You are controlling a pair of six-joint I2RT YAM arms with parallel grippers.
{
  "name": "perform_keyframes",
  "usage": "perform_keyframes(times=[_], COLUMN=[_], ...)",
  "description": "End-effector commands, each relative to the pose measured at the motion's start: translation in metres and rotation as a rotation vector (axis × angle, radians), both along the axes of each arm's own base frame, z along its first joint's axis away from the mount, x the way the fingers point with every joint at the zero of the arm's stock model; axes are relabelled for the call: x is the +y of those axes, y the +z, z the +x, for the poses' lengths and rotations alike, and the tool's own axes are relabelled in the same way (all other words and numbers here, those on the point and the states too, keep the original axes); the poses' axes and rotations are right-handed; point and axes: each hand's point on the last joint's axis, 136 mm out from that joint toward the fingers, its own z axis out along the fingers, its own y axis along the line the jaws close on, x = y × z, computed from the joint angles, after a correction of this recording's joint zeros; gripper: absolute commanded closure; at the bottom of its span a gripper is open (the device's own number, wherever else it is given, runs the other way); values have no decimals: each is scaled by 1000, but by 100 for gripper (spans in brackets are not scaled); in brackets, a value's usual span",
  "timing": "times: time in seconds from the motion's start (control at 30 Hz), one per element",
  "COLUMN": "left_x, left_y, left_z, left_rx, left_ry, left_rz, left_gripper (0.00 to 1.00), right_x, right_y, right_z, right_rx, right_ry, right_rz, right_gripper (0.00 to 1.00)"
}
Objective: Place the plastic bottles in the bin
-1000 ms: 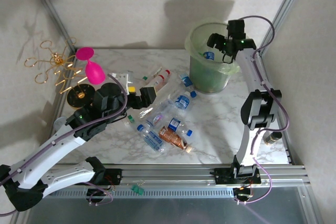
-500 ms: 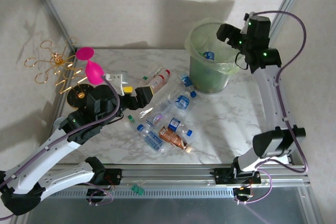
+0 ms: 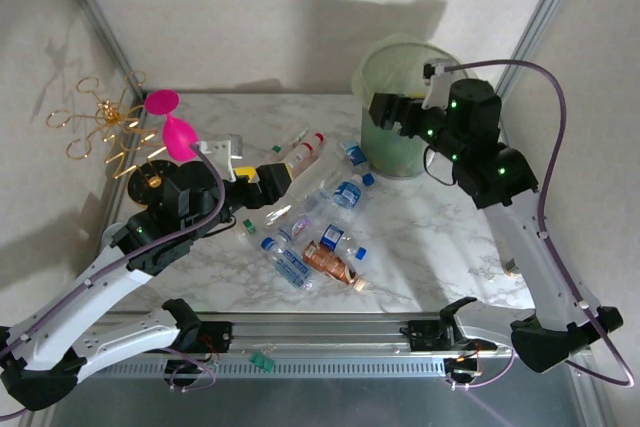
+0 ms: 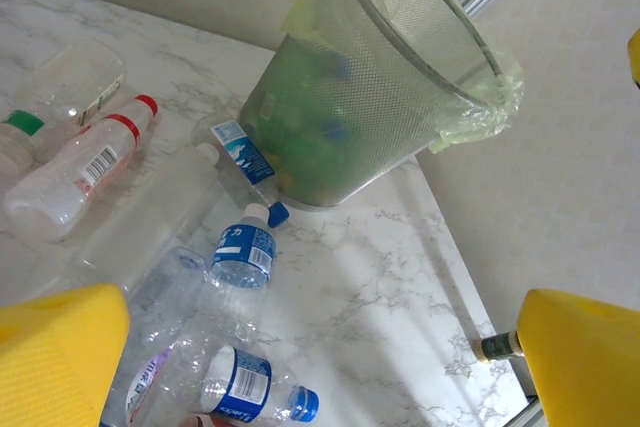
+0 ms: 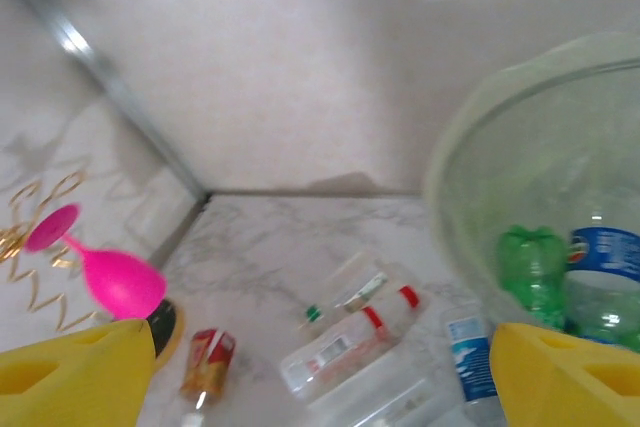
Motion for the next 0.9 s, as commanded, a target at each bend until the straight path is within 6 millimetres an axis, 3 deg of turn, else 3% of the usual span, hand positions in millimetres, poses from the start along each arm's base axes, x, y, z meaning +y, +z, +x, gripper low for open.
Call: perform_keyframes(times=[0.0, 0.17, 0.4, 0.87], left_x=[-1, 3, 5, 6], left_y=[10, 2, -16, -73], left_z=[-5, -4, -1, 4], left_rx=[-2, 20, 57, 146], left_ry=[-8, 13, 39, 67], left_rz=[-45, -38, -9, 82], left_gripper=[1, 0, 0, 0], right_x=[23, 56, 70, 69], right_y=[-26, -68, -131, -184], right_z=[-16, -45, -65, -85], right_rx=[31, 81, 155, 221], right_ry=[74, 150, 168, 238], right_rz=[-68, -162, -267, -329], right_gripper=[13, 14, 13, 12])
